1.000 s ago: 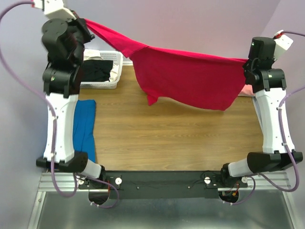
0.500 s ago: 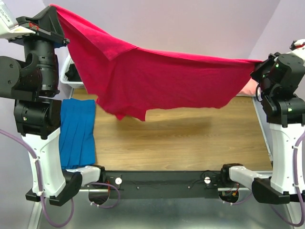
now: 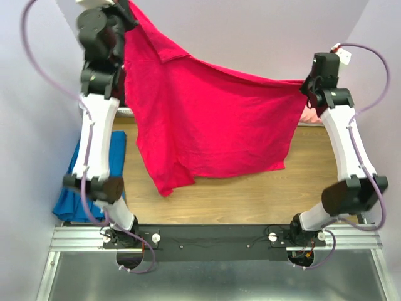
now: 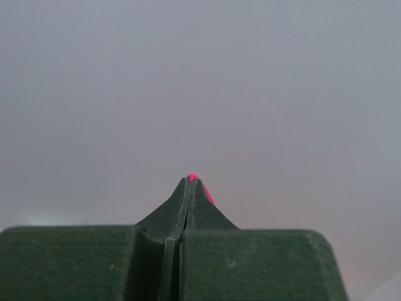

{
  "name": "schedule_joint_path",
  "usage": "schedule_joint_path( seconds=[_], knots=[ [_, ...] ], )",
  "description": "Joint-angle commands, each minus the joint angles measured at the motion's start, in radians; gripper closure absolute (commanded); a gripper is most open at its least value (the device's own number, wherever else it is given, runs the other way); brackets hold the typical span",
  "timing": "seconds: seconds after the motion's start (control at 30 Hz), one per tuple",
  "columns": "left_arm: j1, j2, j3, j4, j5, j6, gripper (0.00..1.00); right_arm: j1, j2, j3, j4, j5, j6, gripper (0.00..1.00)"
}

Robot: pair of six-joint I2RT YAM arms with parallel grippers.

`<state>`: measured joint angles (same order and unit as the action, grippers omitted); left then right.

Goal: Fold and stack the t-shirts
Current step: Flatten out the tshirt

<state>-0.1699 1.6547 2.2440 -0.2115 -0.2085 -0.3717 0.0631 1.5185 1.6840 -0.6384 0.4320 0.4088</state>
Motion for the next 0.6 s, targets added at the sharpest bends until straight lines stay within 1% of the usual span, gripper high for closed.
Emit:
schedule_joint_path(
  seconds=[0.0,0.07,0.1,0.13,0.17,0.2,0.3,0.37,0.47,0.5,0.57],
  knots=[
    [0.023,0.198,0.245,0.018,0.012,-0.050,1.00,-0.014,0.106,0.144,0.074,0.034,-0.027,0.99],
    [0.046,0.278,0.334,0.012,0.072,-0.085,1.00,-0.020,0.155,0.230,0.074,0.028,-0.042,0.99],
    [0.058,0.292,0.344,0.020,0.099,-0.105,1.00,-0.020,0.166,0.256,0.072,0.018,-0.047,0.99],
    [0.072,0.298,0.342,0.033,0.142,-0.125,1.00,-0.022,0.175,0.307,0.072,0.014,-0.059,0.99],
    [0.102,0.301,0.338,0.041,0.218,-0.148,1.00,-0.020,0.183,0.327,0.072,0.010,-0.065,0.99],
    [0.112,0.298,0.330,0.041,0.256,-0.183,1.00,-0.023,0.186,0.350,0.072,0.004,-0.071,0.99],
    [0.121,0.254,0.307,0.044,0.276,-0.158,1.00,-0.025,0.152,0.381,0.074,0.002,-0.091,0.99],
    [0.124,0.190,0.284,0.063,0.293,-0.144,1.00,-0.025,0.117,0.349,0.074,-0.001,-0.103,0.99],
    [0.135,0.116,0.263,0.072,0.302,-0.127,1.00,-0.025,0.023,0.280,0.082,0.016,-0.119,0.99],
    [0.138,0.100,0.258,0.066,0.310,-0.127,1.00,-0.025,-0.033,0.217,0.085,0.020,-0.119,0.99],
    [0.138,0.039,0.227,0.055,0.348,-0.121,1.00,-0.025,-0.085,0.152,0.086,0.014,-0.117,0.99]
  ],
)
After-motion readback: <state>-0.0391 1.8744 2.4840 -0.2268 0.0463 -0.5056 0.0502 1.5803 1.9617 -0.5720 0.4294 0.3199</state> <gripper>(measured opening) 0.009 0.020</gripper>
